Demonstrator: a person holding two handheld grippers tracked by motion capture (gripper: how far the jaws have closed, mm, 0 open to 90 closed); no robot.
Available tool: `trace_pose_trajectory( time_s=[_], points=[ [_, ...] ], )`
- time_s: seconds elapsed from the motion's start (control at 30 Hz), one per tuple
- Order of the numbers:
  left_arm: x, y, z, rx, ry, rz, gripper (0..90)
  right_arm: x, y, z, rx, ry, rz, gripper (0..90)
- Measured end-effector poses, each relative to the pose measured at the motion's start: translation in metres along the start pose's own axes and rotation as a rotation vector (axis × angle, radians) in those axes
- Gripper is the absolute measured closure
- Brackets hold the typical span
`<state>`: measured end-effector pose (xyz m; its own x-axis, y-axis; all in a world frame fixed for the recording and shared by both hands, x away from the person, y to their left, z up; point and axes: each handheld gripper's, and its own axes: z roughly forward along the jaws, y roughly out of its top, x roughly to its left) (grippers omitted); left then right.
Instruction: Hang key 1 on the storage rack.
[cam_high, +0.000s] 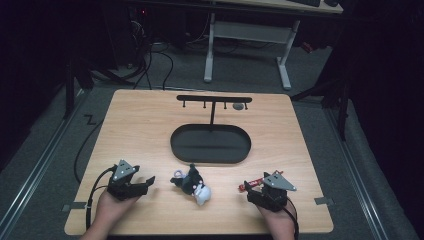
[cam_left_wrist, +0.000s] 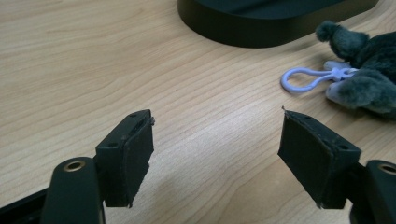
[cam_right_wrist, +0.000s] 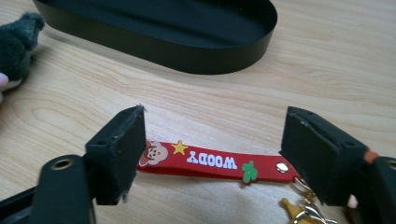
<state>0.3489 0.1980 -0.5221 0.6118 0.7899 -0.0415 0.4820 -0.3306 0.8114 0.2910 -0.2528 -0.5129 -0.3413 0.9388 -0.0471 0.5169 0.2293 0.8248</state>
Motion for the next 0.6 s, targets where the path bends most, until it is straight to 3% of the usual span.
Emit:
trace_pose_trajectory(
  time_s=[0.37,0.6],
  points=[
    [-0.0042,0.0017,0.0009,-0.016,-0.023,0.028,26.4,-0.0040,-0.0039,-0.0016,-0.006,0.041,0.006,17.8],
    [-0.0054,0.0013,-0.0017,-0.020,-0.014,0.047,26.4,-0.0027,-0.0030,0.0018,0.005,0.053,0.012,17.8]
  ],
)
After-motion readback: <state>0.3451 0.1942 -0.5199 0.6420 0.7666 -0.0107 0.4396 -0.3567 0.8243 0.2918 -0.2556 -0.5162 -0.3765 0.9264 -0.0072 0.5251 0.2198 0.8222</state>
